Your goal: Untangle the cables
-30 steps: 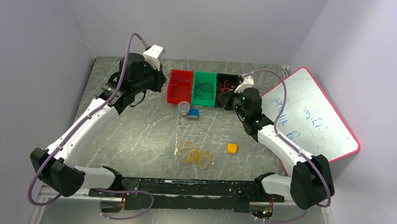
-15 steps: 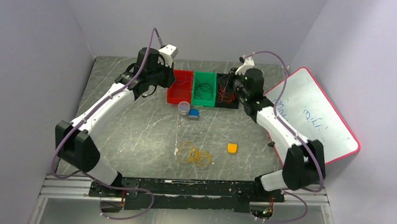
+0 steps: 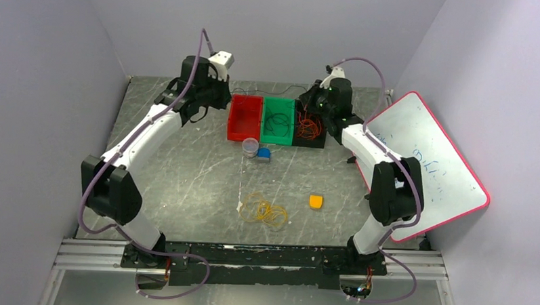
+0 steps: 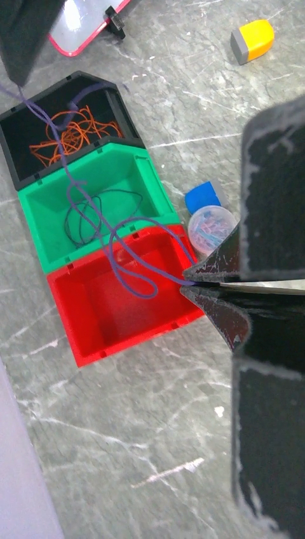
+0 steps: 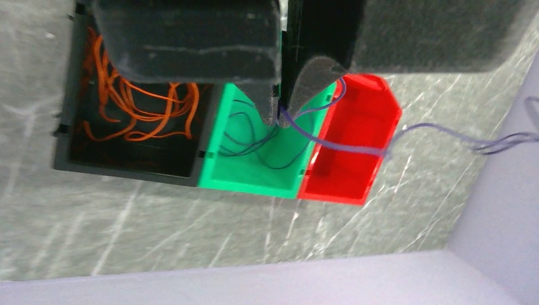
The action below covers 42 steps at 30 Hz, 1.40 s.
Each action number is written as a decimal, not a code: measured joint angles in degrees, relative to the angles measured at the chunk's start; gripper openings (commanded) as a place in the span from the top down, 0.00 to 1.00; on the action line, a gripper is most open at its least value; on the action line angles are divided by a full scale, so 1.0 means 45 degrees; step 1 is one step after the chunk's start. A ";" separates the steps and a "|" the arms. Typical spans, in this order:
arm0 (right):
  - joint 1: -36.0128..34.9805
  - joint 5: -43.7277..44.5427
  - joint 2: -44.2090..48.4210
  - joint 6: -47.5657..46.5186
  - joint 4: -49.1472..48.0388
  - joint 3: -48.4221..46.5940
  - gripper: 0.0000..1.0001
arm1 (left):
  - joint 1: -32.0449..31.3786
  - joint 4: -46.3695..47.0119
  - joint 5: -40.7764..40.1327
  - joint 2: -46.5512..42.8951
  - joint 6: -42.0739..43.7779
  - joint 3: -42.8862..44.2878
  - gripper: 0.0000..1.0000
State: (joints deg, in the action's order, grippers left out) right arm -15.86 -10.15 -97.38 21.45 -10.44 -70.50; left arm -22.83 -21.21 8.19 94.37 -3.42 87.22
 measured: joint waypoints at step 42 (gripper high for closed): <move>0.0699 -0.3842 0.3390 -0.0491 -0.1452 0.2798 1.00 | 0.0646 0.1957 0.6139 -0.1933 0.0078 -0.2463 0.93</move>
State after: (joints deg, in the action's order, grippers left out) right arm -12.71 -27.44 -82.13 19.25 -16.97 -57.91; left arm -19.92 -12.40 35.81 85.67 -3.07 76.14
